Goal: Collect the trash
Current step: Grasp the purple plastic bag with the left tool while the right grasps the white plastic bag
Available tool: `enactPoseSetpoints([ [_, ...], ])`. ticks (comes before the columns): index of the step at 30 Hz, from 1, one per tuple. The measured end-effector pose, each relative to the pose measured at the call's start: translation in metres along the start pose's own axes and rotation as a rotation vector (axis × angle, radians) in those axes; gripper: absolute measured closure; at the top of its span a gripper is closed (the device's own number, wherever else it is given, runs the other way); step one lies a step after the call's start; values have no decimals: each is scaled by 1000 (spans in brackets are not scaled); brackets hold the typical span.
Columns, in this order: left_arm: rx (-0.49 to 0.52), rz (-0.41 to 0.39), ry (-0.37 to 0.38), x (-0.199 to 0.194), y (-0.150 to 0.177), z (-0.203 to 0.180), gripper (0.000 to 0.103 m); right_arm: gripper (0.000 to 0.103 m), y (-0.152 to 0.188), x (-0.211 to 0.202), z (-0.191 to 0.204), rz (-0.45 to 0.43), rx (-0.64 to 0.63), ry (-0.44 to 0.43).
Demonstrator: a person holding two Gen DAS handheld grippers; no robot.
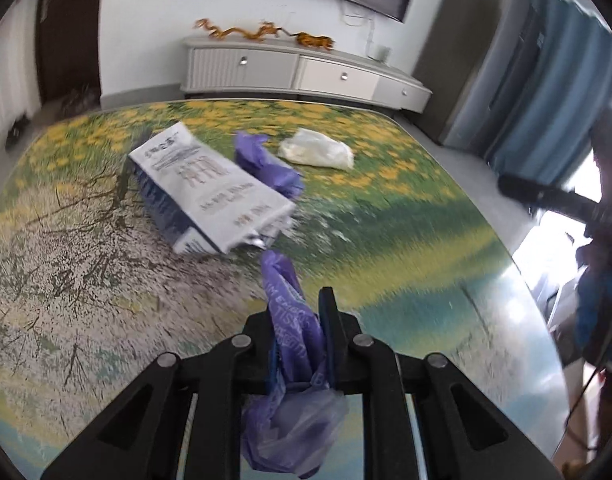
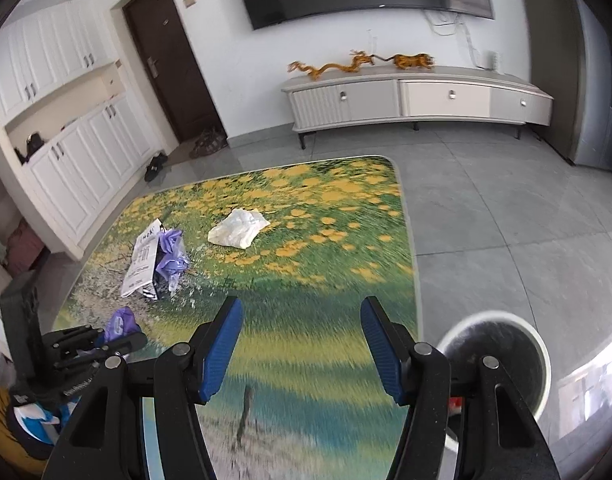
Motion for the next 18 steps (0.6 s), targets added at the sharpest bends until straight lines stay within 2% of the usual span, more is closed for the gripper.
enactPoseSetpoints([
  [6, -108, -5, -21, 7, -14, 29, 87, 44, -15, 56, 16, 52, -60, -51],
  [11, -214, -17, -38, 9, -22, 63, 87, 44, -26, 95, 23, 91, -105, -58],
  [18, -230, -32, -28, 7, -19, 72, 87, 42, -40, 137, 35, 123, -199, -57],
])
Point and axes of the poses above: each gripper's, at about its wrist camera, not at the fingertips, and x roughly the way its jaws point, z to its left, y to its underside, the point moved 8 cm from there along x, roughly the way its jaws point, and after that the axes turned 7 degrees about -y, right-handed, at the moved point
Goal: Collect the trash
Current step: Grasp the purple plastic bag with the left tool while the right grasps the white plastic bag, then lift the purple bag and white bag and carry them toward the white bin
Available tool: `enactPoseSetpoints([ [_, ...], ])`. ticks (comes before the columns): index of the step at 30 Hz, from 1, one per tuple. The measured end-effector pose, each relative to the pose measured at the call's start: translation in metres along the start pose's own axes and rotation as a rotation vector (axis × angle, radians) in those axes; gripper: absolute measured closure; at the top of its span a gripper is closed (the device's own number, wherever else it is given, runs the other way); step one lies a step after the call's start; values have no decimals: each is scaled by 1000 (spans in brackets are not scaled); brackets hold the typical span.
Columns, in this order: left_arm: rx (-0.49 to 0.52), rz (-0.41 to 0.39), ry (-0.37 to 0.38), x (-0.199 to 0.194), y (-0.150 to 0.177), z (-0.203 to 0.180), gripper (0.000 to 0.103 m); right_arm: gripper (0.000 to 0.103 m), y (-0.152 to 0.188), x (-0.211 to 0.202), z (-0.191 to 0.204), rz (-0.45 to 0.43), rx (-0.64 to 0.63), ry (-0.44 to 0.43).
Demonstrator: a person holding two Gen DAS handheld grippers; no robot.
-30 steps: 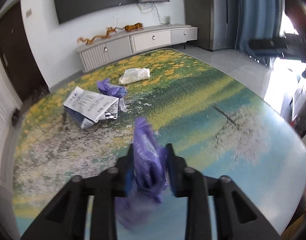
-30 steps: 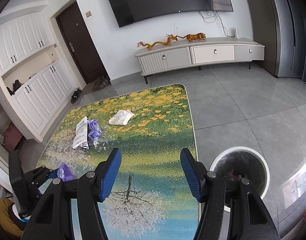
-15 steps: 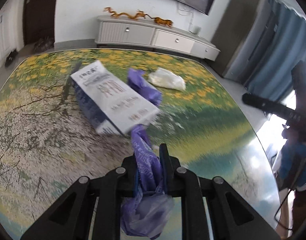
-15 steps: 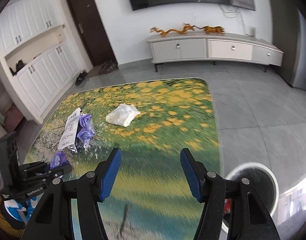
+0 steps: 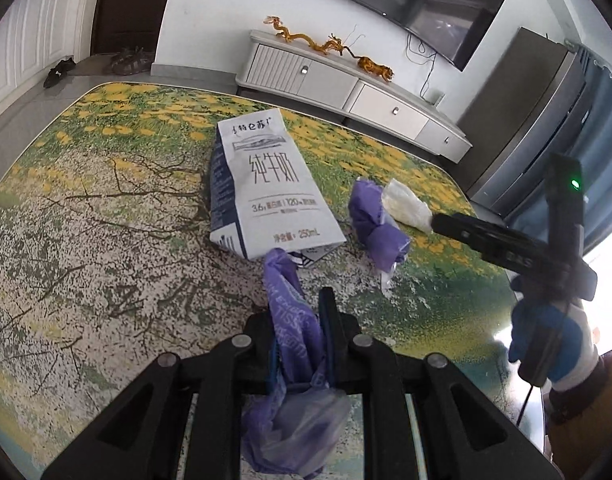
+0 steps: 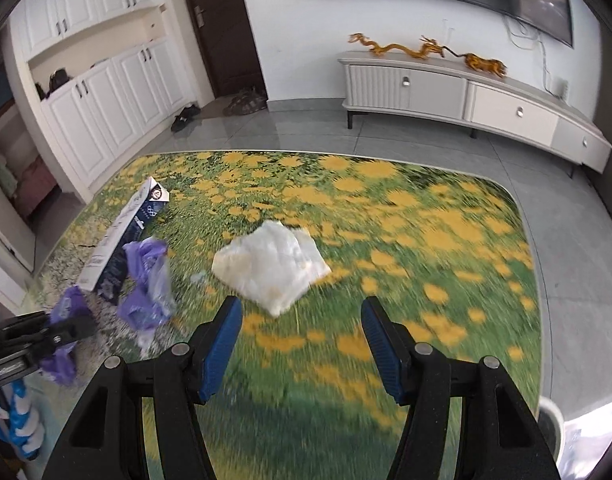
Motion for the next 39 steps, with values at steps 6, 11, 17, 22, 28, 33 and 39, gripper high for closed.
enactPoseSetpoints([
  [6, -7, -4, 9, -4, 3, 1, 87, 36, -12, 30, 9, 43, -75, -1],
  [11, -5, -7, 6, -4, 3, 0, 87, 62, -16, 37, 17, 57, -124, 12],
  [17, -6, -15, -4, -10, 4, -1, 87, 91, -10, 28, 16, 44, -92, 14],
  [22, -8, -42, 0, -32, 7, -2, 88, 91, 0, -6, 20, 2, -64, -4],
  [28, 4, -94, 13, -73, 15, -12, 88, 91, 19, -61, 40, -48, -54, -16],
  [33, 4, -123, 20, -104, 20, -21, 88, 91, 35, -106, 60, -92, -43, -24],
  [39, 24, -161, 7, -137, 29, -36, 88, 91, 58, -156, 84, -144, -27, -29],
])
Point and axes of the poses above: each gripper's, at about its wrist camera, not at the fingertips, and x roughly the way its jaws point, z to its left, y to its underside, the point moved 8 cm from there along x, roughly the way its jaws point, and after that the axes turned 7 degrees about -y, right-handed, at the moved point
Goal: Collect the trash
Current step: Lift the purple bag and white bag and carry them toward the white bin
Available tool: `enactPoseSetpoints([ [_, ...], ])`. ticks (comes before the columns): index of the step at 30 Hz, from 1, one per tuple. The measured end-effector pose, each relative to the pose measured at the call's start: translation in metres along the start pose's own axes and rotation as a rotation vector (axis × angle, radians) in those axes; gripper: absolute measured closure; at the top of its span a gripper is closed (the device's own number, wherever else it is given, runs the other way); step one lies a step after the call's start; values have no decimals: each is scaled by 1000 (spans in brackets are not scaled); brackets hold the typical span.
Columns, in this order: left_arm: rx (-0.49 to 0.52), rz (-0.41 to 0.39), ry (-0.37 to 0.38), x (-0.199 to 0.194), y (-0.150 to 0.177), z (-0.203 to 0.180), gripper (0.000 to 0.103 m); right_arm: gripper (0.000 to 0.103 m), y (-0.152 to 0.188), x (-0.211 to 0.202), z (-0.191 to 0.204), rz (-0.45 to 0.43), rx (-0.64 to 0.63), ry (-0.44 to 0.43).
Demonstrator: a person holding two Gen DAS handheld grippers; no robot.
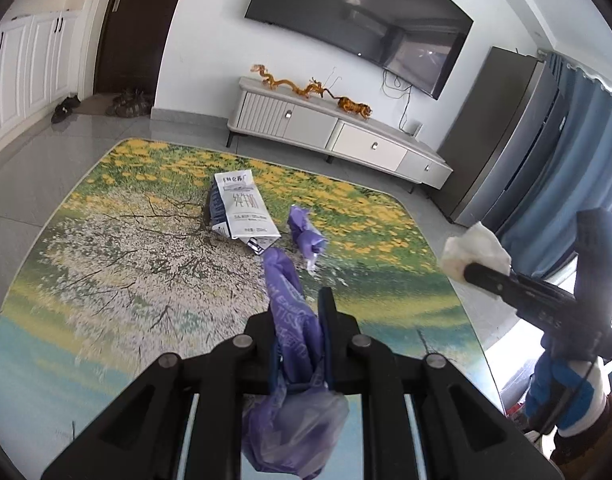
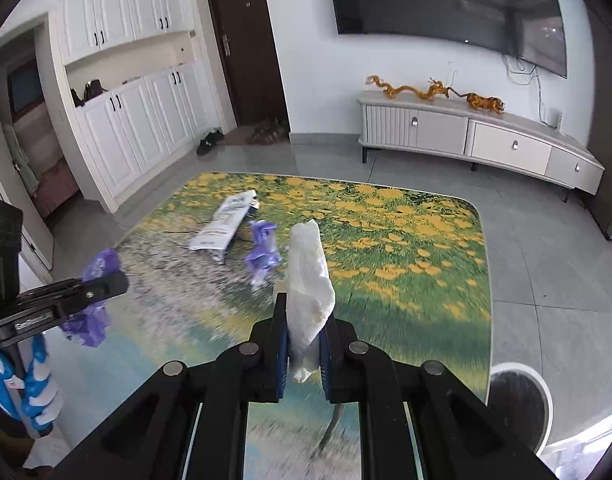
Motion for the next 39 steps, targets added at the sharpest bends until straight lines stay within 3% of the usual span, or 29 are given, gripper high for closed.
enactPoseSetpoints([
  [12, 83, -114, -42, -60, 5, -28, 88, 91, 27, -61, 36, -46, 15, 35],
  [21, 101, -158, -49, -79, 6, -34, 88, 91, 34, -82, 45, -67, 12, 63],
  [29, 133, -151, -78, -73, 10, -46, 88, 91, 40, -91, 34, -88, 38, 65],
  [39, 203, -65, -93, -38, 20, -75, 88, 91, 59, -95, -15, -106, 135, 69],
])
Point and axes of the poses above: each gripper's, at about its wrist camera, not at the fingertips, and x roughly the way its jaws point, z to its left, y to its underside, the point moved 8 cm from there along x, roughly the way its jaws point, and after that the axes turned 7 degrees about -y, right-handed, at the moved point
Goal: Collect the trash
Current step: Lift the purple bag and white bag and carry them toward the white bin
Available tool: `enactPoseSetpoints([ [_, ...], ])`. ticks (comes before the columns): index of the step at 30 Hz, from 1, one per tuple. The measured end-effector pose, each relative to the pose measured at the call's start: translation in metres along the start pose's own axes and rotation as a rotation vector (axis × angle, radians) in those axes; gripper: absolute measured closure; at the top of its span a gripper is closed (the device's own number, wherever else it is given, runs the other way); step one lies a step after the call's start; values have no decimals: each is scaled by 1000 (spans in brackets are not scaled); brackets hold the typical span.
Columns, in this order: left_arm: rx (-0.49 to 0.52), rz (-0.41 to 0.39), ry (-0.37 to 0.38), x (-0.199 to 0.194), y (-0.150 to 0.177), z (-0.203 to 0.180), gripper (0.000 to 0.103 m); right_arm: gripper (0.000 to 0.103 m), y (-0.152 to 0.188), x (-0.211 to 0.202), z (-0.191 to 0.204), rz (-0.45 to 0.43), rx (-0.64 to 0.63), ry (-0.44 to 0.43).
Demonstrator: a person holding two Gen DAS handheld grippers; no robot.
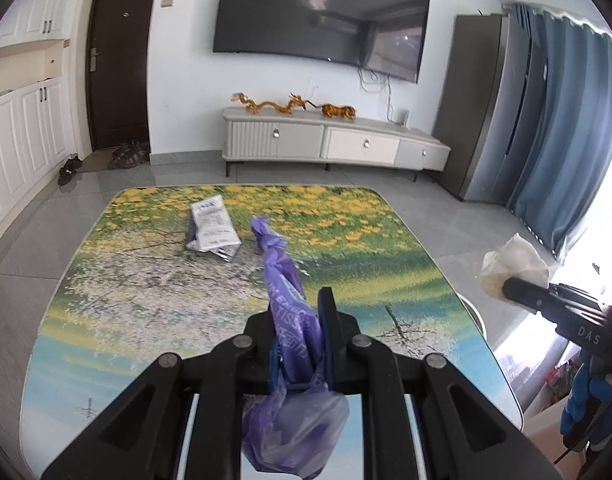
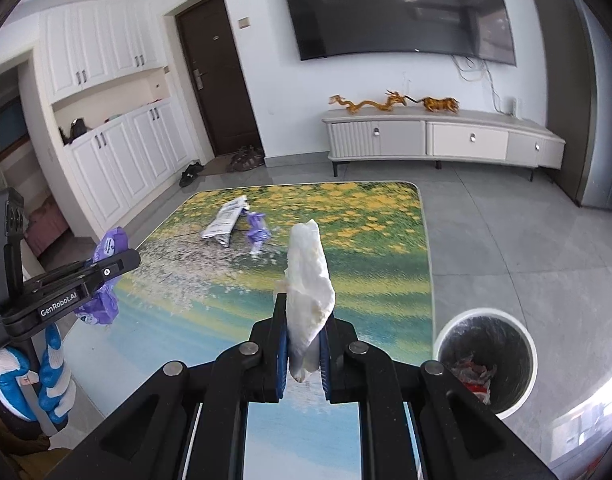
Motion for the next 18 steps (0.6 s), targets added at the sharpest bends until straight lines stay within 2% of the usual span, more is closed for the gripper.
enactPoseSetpoints([
  [7, 88, 83, 58, 32, -1, -55, 88, 91, 10, -15, -62, -33, 96, 60],
  [15, 215, 175, 182, 73, -9, -155, 88, 91, 34, -34, -152, -38, 250, 159],
  [18, 266, 196, 207, 90, -14, -195, 88, 91, 41, -37, -186, -30, 301, 192],
])
Point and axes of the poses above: each gripper's, at about its wrist camera, not at the fingertips, and x roughly the way its jaws point, z to its left, y to its underside, the point moved 8 cm from there along x, roughly the way its jaws point, and after that the axes turned 7 degrees about -y, right-handed, at the moved point
